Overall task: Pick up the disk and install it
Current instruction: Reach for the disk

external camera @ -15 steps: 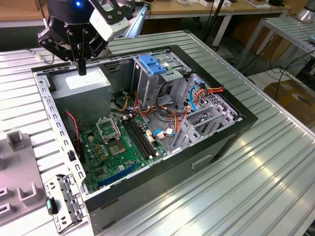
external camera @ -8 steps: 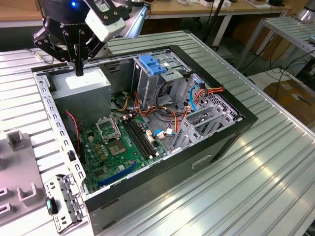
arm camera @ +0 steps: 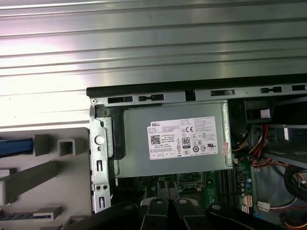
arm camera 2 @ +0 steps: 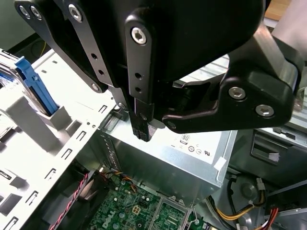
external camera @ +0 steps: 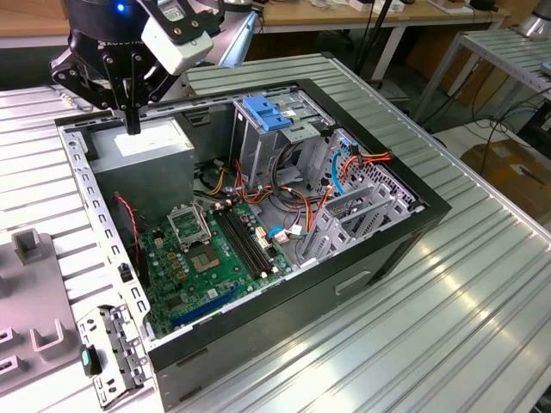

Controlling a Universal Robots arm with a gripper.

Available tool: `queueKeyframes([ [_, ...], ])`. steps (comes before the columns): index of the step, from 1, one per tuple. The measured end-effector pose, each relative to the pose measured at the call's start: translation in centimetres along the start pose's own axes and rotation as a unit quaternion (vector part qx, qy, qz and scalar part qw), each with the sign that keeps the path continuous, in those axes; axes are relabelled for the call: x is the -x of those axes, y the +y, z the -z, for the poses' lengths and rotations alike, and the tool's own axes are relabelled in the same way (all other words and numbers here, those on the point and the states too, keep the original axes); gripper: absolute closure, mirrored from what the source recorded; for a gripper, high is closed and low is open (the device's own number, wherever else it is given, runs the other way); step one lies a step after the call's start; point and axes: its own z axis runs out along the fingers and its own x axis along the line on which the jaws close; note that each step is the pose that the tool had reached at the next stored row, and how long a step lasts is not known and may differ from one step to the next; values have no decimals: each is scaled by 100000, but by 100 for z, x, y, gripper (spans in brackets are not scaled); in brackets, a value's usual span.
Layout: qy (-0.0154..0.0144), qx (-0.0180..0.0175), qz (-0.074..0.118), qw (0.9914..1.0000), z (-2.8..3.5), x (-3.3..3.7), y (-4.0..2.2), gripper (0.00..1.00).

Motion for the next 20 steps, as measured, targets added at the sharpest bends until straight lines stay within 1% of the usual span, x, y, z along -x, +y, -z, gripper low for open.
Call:
queueKeyframes([
  [6, 16, -4, -2, 100000, -1, -55, -4, 89],
  [9, 14, -3, 4, 100000, -2, -111, -9, 89],
  [10, 13, -1, 0, 100000, -2, -149, -11, 89],
  [16, 14, -3, 1, 100000, -3, -243, -13, 89],
  [20, 13, -3, 2, 100000, -2, -332, -19, 89],
])
